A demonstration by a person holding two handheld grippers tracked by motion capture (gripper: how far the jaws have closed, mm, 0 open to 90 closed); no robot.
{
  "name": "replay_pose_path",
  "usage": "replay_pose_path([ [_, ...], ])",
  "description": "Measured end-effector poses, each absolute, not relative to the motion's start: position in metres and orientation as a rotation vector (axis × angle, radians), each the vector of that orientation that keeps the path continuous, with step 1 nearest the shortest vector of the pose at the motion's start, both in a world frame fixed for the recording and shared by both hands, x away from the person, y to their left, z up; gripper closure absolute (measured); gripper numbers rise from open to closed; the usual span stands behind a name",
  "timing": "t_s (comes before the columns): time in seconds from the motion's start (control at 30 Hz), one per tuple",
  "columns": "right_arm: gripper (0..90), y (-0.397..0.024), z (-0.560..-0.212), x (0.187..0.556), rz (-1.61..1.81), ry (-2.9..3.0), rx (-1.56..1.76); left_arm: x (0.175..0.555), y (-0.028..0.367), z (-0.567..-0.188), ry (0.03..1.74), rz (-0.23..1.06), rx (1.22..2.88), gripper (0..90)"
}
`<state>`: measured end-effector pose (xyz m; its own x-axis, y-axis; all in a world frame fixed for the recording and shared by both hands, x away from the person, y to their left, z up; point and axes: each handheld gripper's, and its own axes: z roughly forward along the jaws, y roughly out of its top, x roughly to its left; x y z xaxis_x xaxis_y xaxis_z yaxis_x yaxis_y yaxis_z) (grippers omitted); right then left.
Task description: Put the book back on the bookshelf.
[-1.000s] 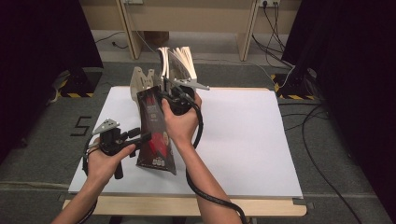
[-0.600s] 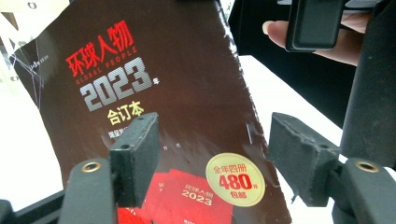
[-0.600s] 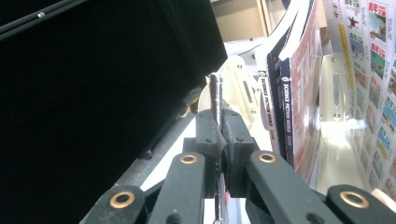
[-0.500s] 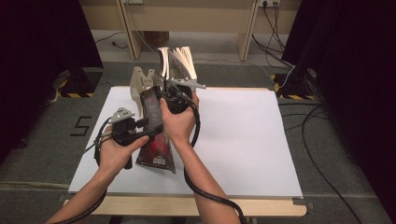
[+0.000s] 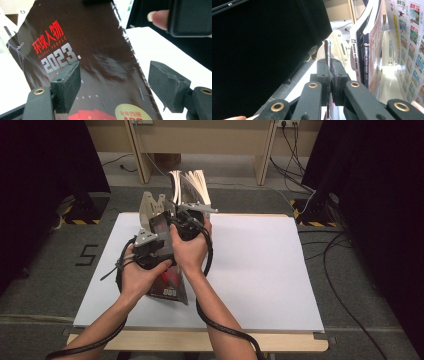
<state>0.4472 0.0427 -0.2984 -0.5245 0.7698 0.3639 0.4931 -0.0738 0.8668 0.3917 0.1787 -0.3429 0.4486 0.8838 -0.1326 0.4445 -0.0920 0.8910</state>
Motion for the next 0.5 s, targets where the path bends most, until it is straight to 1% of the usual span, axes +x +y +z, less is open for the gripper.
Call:
replay_pose_path([
  [0.2,86.9,0.046,-0.294,0.446,1.648,1.938,1.384,0.394,0.172,-0.349,1.152,0.610,1.730,27.7],
  [0.3,87.0,0.048,-0.291,0.444,1.657,1.923,1.360,0.391,0.171,-0.349,1.124,0.658,1.737,32.8],
  [0.4,87.2,0.049,-0.284,0.441,1.676,1.911,1.342,0.388,0.172,-0.350,1.102,0.735,1.737,41.3],
  [0.5,87.1,0.051,-0.280,0.438,1.679,1.909,1.316,0.387,0.177,-0.353,1.108,0.740,1.713,49.3],
])
